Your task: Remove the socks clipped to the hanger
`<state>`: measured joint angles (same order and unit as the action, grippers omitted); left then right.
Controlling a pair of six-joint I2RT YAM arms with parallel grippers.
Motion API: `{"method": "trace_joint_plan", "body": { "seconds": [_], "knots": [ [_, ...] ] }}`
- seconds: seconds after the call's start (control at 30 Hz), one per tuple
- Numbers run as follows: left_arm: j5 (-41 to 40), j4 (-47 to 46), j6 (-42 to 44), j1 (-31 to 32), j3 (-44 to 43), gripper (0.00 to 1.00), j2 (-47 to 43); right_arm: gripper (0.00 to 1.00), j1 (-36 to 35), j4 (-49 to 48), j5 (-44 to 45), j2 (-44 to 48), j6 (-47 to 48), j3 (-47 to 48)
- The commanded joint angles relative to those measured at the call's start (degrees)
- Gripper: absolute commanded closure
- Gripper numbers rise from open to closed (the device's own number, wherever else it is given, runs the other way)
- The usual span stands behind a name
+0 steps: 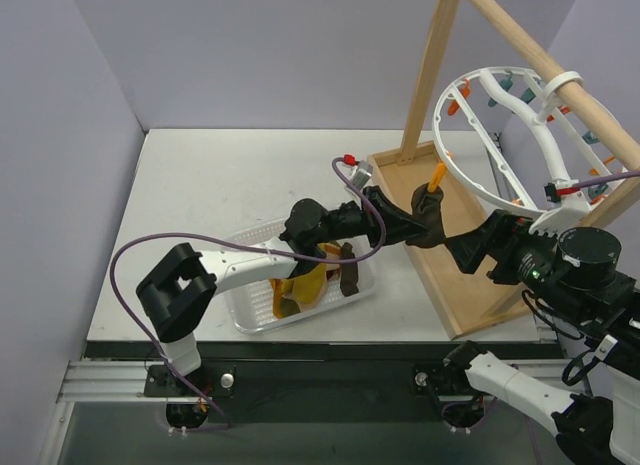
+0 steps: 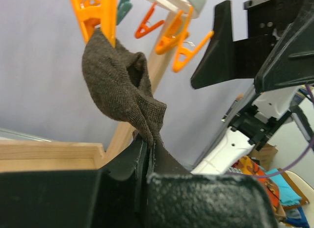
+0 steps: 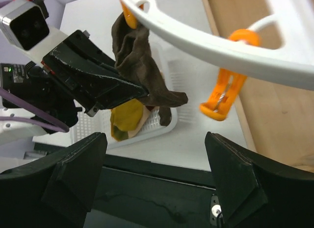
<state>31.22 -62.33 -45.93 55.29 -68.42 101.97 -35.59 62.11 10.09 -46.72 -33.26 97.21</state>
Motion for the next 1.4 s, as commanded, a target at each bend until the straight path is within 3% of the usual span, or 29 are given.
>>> {"method": "trace_joint_plan", "body": {
  "seconds": [0.0,0.1,0.37,0.53,0.73,1.2,1.3,1.37],
  "knots": [
    [3.5,-1.3,-2.4,1.1,0.2,1.0,-3.1,0.16,0.1,0.0,-9.7,-2.8,1.6,0.1],
    [3.8,-0.8,-2.7,1.8,0.7,1.0,-4.0,0.15,0.1,-0.1,-13.3,-3.3,2.8,-0.1],
    [4.0,1.8,-2.4,4.5,2.9,1.0,-6.5,0.16,0.1,-6.2,-1.0,-0.8,-2.6,-3.0],
    [4.8,4.1,-3.5,5.4,2.9,1.0,-7.4,0.19,0.1,-11.3,0.4,-1.6,-4.5,-4.3],
    [4.9,2.8,-6.1,6.8,3.4,1.0,-7.0,0.21,0.1,-18.5,2.0,-0.5,-6.0,-8.0],
    [5.3,-2.5,-11.5,9.4,1.5,1.0,-3.9,0.3,0.1,-21.6,6.6,4.9,-7.0,-15.4],
    [2.9,3.4,-6.4,10.5,1.2,1.0,-5.6,0.3,0.1,-21.1,6.4,5.1,-7.2,-15.1],
    [0.2,14.3,1.0,11.7,0.4,1.0,-7.0,0.28,0.1,-19.3,6.2,3.7,-7.1,-13.6]
  ]
}}
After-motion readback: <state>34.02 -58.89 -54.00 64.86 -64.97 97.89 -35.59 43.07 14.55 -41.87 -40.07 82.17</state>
